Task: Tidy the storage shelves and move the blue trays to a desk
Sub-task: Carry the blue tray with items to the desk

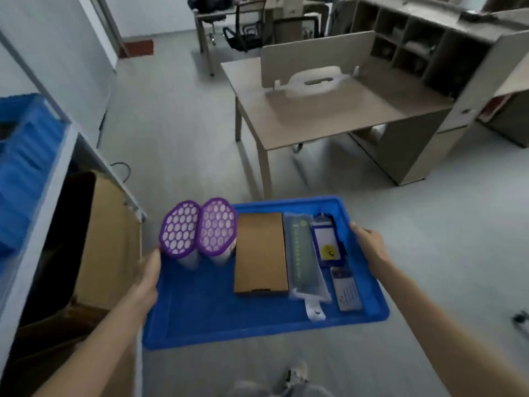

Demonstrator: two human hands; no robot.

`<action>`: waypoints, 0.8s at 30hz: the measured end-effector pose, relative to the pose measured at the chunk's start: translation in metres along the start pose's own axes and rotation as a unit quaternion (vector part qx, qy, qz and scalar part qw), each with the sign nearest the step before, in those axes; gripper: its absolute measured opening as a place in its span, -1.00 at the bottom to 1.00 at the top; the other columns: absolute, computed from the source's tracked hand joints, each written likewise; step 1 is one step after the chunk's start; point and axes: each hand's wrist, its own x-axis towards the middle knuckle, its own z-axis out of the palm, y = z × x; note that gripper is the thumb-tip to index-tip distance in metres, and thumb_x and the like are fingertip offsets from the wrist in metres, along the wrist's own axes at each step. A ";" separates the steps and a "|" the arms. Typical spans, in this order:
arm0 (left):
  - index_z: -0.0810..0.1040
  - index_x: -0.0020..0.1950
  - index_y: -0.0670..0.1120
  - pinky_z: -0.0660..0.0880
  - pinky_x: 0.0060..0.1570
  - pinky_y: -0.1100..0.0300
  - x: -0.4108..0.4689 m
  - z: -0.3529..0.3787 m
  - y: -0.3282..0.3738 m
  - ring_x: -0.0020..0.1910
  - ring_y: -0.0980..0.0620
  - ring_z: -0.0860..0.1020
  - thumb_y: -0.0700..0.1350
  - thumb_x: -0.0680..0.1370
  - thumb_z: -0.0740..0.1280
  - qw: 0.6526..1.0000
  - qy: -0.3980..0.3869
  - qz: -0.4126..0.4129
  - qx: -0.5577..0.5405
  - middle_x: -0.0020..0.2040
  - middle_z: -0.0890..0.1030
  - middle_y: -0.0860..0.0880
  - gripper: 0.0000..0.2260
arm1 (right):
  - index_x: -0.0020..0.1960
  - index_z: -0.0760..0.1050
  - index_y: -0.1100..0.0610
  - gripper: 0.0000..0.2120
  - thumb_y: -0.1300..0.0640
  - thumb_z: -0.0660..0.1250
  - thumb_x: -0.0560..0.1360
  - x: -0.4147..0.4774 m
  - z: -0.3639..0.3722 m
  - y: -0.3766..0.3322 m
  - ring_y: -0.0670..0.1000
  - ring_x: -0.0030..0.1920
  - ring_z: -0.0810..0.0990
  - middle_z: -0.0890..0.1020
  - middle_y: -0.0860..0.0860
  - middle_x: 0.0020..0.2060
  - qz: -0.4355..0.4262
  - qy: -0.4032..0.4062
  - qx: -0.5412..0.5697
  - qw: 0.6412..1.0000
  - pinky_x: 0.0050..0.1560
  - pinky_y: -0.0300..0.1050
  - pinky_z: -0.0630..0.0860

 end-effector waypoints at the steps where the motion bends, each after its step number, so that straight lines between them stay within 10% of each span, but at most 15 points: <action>1: 0.61 0.26 -0.03 0.54 0.19 -0.14 0.008 0.034 0.015 0.12 -0.11 0.61 0.28 0.36 0.40 1.000 0.002 0.011 0.005 0.15 0.66 -0.07 -0.42 | 0.01 0.55 0.40 -0.45 -0.16 0.35 0.51 0.020 -0.024 -0.005 0.15 -0.14 0.60 0.64 0.34 0.02 -0.005 0.016 0.009 1.000 0.04 0.25 0.58; 13: 0.57 0.18 -0.17 0.49 -0.15 0.13 0.046 0.479 0.175 -0.06 -0.07 0.56 -0.03 0.58 0.33 0.979 -0.147 0.109 0.089 0.09 0.61 -0.13 -0.73 | 0.13 0.55 0.40 -0.47 -0.10 0.38 0.52 0.248 -0.246 -0.048 0.20 -0.12 0.64 0.68 0.19 -0.12 0.050 0.196 0.152 0.967 0.05 0.24 0.60; 24: 0.58 -0.12 -0.08 0.48 0.08 0.00 0.056 0.911 0.266 0.06 -0.07 0.55 0.03 0.56 0.33 0.921 -0.308 0.115 0.207 0.06 0.63 -0.09 -0.81 | 0.00 0.60 0.39 -0.58 -0.03 0.39 0.52 0.421 -0.481 -0.084 0.15 -0.27 0.65 0.70 0.11 -0.31 0.099 0.361 0.225 0.900 -0.14 0.07 0.60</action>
